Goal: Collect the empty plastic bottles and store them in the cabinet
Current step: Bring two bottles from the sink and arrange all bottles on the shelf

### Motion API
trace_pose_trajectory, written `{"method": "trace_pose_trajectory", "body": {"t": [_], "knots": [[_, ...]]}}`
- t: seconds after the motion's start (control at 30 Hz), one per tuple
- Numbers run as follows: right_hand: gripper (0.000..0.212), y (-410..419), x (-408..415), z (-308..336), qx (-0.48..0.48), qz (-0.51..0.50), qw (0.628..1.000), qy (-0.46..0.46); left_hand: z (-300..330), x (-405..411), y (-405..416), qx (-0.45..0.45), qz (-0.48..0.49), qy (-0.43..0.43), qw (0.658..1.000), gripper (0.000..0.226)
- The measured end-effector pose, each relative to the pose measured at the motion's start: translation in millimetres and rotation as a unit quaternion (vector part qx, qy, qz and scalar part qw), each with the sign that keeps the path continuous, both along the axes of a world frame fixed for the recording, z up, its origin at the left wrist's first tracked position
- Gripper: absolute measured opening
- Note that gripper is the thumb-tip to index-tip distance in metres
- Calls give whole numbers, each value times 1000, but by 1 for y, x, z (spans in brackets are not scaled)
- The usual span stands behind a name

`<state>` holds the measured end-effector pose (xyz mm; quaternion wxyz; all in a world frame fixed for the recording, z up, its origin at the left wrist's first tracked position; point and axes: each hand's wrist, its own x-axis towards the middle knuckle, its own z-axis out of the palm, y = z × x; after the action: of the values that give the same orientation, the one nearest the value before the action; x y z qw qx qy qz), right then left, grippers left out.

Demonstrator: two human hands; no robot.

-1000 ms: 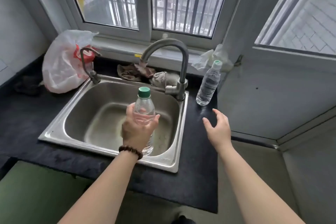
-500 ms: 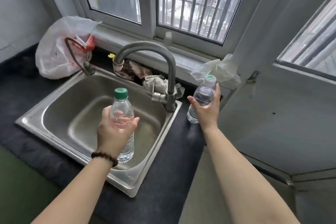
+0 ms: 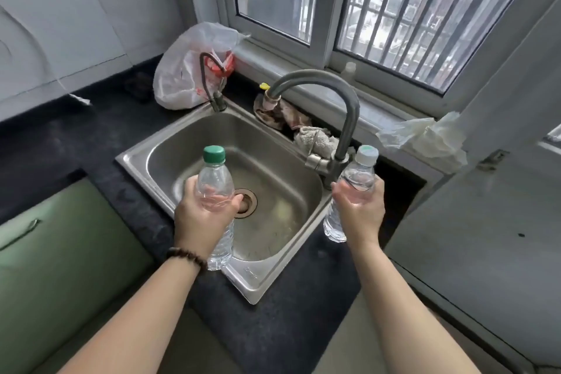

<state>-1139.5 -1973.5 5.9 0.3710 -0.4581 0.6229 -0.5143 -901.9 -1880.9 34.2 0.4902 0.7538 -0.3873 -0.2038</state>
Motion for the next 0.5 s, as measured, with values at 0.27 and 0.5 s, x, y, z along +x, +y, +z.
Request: {"method": "trace_pose_trajectory", "body": {"t": [0.27, 0.5], "knots": [[52, 74, 103, 14, -24, 151, 988, -26, -3, 59, 83, -52, 84, 32, 995, 53], [51, 186, 225, 28, -27, 286, 958, 6, -13, 132, 239, -81, 225, 59, 969, 47]]}}
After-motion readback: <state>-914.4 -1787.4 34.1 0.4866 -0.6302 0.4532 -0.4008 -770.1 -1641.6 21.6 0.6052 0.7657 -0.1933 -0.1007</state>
